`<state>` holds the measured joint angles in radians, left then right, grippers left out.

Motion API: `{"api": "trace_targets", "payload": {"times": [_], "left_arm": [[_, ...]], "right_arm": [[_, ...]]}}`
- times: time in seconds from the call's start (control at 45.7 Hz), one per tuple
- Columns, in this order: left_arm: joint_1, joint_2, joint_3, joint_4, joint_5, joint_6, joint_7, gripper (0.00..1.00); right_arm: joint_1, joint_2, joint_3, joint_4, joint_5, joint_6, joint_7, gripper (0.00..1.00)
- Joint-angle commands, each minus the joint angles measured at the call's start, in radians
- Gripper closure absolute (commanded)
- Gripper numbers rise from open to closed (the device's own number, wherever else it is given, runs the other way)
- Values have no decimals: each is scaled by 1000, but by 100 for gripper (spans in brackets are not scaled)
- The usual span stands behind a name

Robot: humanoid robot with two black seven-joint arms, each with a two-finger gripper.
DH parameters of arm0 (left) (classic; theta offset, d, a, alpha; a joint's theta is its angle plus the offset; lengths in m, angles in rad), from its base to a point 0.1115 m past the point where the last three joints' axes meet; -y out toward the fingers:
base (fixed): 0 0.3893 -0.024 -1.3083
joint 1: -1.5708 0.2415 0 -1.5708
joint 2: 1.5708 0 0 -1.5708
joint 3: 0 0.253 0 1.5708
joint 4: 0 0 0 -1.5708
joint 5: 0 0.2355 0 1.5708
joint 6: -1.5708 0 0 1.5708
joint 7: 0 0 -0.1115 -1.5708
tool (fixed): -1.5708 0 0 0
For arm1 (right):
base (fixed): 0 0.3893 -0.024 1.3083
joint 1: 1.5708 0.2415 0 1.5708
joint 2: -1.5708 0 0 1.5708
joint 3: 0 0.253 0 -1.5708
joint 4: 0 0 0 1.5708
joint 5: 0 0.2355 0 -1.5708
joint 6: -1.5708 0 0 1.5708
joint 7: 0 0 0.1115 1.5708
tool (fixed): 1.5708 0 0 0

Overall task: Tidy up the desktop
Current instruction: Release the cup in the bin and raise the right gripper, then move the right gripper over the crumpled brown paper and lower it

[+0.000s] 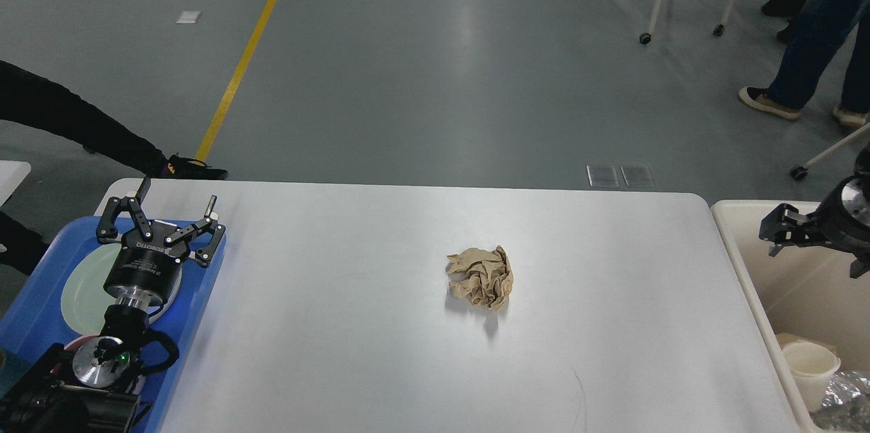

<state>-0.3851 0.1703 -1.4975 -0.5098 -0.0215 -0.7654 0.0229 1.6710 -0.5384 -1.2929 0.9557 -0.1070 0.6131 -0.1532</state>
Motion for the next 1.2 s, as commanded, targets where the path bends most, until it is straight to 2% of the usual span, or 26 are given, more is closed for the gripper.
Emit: {"api": "trace_targets", "payload": {"times": [0.0, 0.109, 0.197, 0.35, 0.569, 0.831, 0.94, 1.181], "left_arm": [[0, 0, 0, 1, 0, 0, 0, 4], [0, 0, 0, 1, 0, 0, 0, 4], [0, 0, 0, 1, 0, 0, 0, 4], [0, 0, 0, 1, 0, 0, -1, 4], [0, 0, 0, 1, 0, 0, -1, 4], [0, 0, 0, 1, 0, 0, -1, 4], [0, 0, 0, 1, 0, 0, -1, 4], [0, 0, 0, 1, 0, 0, -1, 4]], "right_arm": [[272, 87, -65, 248, 3, 40, -13, 0], [435, 221, -78, 350, 13, 111, -13, 0], [545, 279, -69, 403, 76, 191, -13, 0], [725, 311, -55, 524, 188, 237, -13, 0], [937, 314, 52, 750, 201, 227, -9, 0], [941, 325, 95, 744, 207, 228, -5, 0], [918, 327, 104, 690, 208, 217, -5, 0], [618, 347, 276, 465, 208, 126, -8, 0]]}}
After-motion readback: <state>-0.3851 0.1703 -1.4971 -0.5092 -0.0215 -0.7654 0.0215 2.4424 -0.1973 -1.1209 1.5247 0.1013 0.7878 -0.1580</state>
